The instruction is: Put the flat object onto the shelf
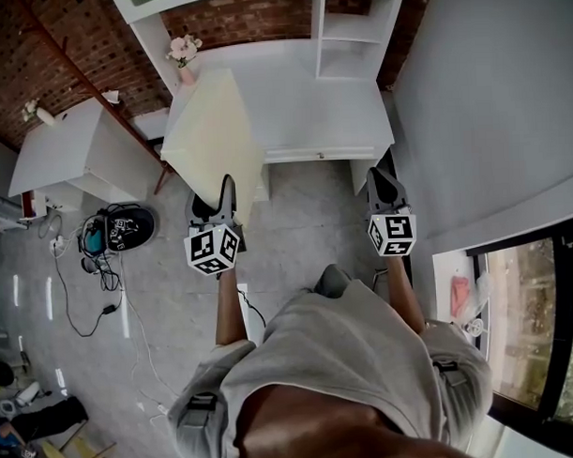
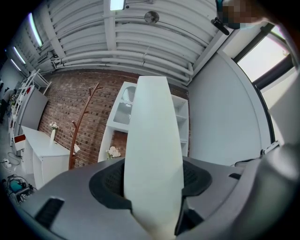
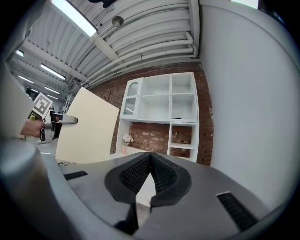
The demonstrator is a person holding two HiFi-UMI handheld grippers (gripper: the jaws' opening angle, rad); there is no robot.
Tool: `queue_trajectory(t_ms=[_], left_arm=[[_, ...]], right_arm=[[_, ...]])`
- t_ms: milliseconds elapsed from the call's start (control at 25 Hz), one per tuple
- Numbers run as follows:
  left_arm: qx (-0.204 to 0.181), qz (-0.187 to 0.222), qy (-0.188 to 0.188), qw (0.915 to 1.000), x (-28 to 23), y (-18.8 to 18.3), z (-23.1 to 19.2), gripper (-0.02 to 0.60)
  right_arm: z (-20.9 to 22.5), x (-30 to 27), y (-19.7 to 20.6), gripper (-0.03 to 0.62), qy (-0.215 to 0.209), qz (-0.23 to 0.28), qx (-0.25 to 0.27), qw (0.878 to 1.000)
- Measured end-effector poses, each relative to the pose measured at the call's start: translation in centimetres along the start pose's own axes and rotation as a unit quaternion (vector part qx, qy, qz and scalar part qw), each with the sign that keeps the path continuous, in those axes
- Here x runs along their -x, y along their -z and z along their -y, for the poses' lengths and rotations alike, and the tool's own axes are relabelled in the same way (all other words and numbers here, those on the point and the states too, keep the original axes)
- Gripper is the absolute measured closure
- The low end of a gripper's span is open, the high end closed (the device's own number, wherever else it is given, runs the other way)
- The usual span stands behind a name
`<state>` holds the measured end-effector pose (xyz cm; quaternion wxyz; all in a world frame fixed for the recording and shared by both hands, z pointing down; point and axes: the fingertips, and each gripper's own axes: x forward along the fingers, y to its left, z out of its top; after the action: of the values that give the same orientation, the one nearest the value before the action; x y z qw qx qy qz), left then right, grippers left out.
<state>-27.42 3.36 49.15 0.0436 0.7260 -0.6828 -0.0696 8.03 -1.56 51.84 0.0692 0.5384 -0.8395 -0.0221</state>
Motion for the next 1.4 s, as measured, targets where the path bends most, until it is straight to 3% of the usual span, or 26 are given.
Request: queue_trajectory(t_ms=[520, 1400], left_arm=[[0.000, -0.013, -0.017, 0.9998, -6.2, 1.4, -0.8, 0.307], [-0.020, 0.018, -0.071, 0.9971, -28.6, -2.7, 1.0, 0.305]], right_arm=[[1.6, -7.2, 2.1, 0.566, -0.029, -0.015, -0.010, 0.999], [15.2, -29.1, -0.5, 0.566, -0.073, 0.004, -0.030, 0.997]])
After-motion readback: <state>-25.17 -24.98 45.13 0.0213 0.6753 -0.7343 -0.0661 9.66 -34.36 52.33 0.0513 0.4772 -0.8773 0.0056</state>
